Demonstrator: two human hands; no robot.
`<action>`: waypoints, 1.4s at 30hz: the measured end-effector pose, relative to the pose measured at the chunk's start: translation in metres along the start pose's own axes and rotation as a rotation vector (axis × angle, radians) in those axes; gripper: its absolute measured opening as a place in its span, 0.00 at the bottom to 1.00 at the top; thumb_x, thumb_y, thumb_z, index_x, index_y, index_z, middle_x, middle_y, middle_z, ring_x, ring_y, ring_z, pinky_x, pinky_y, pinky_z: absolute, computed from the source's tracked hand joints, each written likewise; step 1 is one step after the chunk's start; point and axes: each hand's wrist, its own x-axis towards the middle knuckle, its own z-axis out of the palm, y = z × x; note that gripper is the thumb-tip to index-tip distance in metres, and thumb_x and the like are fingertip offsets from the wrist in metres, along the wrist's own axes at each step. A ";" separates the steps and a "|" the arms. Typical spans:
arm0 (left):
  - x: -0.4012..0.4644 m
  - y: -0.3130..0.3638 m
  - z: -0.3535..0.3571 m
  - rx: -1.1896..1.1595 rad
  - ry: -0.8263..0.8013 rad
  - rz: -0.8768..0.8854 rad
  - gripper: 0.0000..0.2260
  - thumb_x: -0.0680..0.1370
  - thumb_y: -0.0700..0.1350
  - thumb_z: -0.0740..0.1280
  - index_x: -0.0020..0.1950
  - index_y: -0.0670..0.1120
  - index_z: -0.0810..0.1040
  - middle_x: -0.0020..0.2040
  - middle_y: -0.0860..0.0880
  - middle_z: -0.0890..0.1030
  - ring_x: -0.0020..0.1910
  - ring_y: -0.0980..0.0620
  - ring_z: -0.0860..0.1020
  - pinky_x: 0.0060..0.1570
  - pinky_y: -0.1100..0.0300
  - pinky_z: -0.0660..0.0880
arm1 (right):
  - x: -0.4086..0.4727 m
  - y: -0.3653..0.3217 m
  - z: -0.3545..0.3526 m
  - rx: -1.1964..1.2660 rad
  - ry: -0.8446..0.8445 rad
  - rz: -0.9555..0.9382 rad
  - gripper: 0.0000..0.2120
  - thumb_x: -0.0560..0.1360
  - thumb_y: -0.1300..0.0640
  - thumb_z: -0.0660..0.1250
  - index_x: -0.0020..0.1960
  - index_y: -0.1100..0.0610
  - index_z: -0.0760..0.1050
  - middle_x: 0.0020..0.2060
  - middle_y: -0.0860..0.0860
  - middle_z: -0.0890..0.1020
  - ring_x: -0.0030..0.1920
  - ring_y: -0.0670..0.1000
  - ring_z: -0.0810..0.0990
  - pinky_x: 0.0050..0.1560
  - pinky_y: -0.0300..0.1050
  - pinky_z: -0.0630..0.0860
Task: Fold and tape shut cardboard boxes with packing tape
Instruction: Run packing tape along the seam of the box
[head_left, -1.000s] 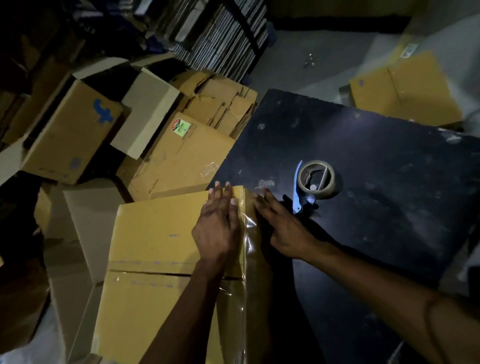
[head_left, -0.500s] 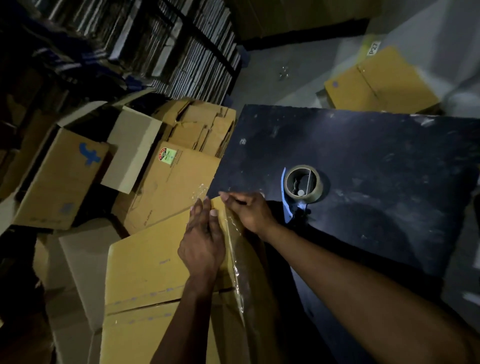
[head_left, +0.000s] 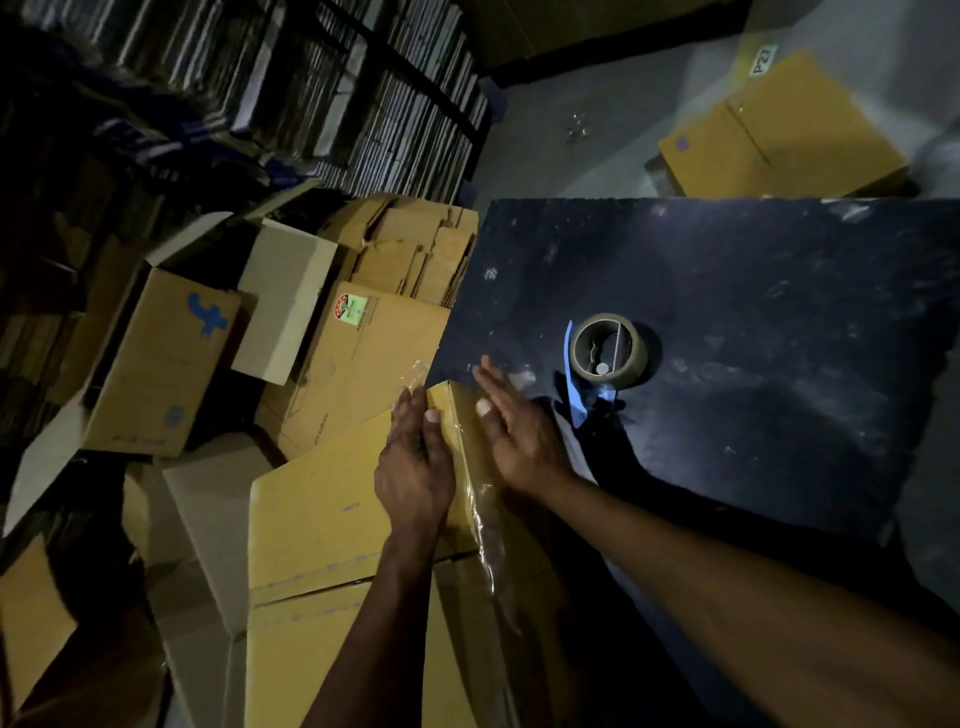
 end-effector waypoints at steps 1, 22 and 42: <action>-0.001 -0.003 -0.002 -0.035 -0.011 0.009 0.24 0.90 0.62 0.54 0.84 0.58 0.70 0.84 0.58 0.68 0.83 0.56 0.66 0.73 0.43 0.77 | -0.012 -0.007 0.002 -0.022 -0.069 -0.080 0.26 0.90 0.49 0.53 0.86 0.53 0.57 0.86 0.47 0.55 0.85 0.44 0.50 0.84 0.46 0.51; -0.268 -0.028 -0.081 -0.157 -0.278 0.247 0.28 0.87 0.54 0.66 0.86 0.47 0.67 0.87 0.51 0.65 0.87 0.44 0.60 0.83 0.33 0.62 | -0.112 -0.003 -0.026 -0.412 -0.288 -0.496 0.39 0.87 0.42 0.56 0.87 0.60 0.44 0.87 0.56 0.44 0.86 0.55 0.44 0.83 0.69 0.51; -0.194 -0.001 -0.038 0.186 -0.190 0.287 0.43 0.77 0.76 0.66 0.87 0.57 0.64 0.88 0.52 0.61 0.87 0.53 0.59 0.72 0.42 0.78 | -0.082 0.027 -0.065 -0.410 -0.598 -0.397 0.41 0.82 0.31 0.64 0.86 0.39 0.48 0.87 0.46 0.50 0.85 0.52 0.57 0.79 0.57 0.67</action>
